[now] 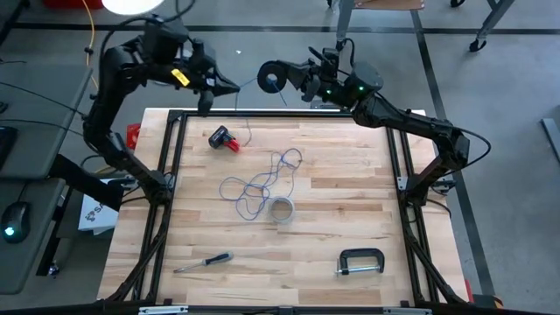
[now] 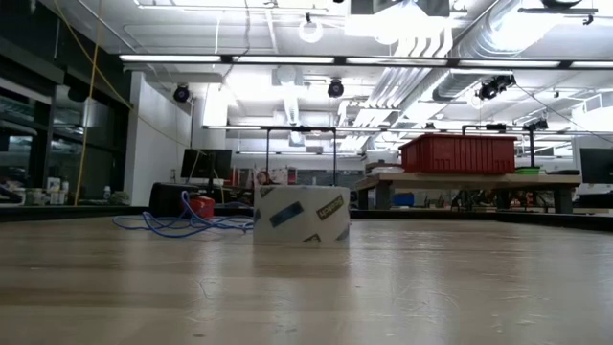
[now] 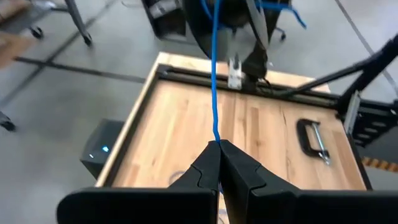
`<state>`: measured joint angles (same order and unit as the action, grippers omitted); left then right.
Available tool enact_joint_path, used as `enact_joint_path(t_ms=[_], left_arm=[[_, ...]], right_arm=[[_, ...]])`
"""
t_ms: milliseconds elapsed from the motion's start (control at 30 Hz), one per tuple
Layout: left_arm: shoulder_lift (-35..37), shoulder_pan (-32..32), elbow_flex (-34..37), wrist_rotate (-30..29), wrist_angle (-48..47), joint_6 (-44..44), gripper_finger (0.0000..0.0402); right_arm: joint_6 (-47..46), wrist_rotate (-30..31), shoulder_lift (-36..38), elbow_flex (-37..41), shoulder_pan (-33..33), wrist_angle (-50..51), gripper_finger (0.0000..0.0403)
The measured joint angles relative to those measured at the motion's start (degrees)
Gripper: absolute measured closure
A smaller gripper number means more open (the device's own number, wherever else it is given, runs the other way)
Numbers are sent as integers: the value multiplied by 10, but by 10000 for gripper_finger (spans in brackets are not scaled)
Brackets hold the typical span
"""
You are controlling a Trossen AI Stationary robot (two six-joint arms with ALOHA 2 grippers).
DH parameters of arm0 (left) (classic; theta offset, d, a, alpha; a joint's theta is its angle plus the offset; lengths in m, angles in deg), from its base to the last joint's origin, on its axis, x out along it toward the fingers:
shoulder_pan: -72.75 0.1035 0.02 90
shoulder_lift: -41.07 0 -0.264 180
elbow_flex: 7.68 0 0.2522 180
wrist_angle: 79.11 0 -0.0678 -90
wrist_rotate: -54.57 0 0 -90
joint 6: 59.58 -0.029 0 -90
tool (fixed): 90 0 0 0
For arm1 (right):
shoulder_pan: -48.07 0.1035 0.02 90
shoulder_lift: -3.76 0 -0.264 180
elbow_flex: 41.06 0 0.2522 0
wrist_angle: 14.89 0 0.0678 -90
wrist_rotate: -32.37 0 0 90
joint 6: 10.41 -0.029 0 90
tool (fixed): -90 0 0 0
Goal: Coil cords
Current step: Coil the blue wire on the spool
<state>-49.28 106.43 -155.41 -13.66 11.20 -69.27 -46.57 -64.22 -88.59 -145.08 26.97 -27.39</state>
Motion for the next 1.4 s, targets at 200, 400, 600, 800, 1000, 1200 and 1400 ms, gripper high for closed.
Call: enact_joint_path(t_ms=[200,400,600,800,1000,1200,1400], left_arm=[[-31,-20,1,-9,-33,-15,373],[-58,-35,1,-39,-41,-35,310],[-83,-32,1,-87,-82,-72,266],[-81,-16,1,-105,-103,-70,253],[-75,-14,40,-99,-86,-66,253],[-41,-15,173,-68,-18,-58,253],[18,-14,265,-68,107,-29,253]], right_arm=[[0,0,0,0,-7,-6,403],[1,0,0,0,-8,-7,403],[0,-5,0,0,-15,-13,403],[1,-10,0,0,-18,-15,403],[0,-13,0,0,-24,-15,403],[-14,-35,0,0,-33,-19,403],[-14,-35,0,0,-33,-19,403]])
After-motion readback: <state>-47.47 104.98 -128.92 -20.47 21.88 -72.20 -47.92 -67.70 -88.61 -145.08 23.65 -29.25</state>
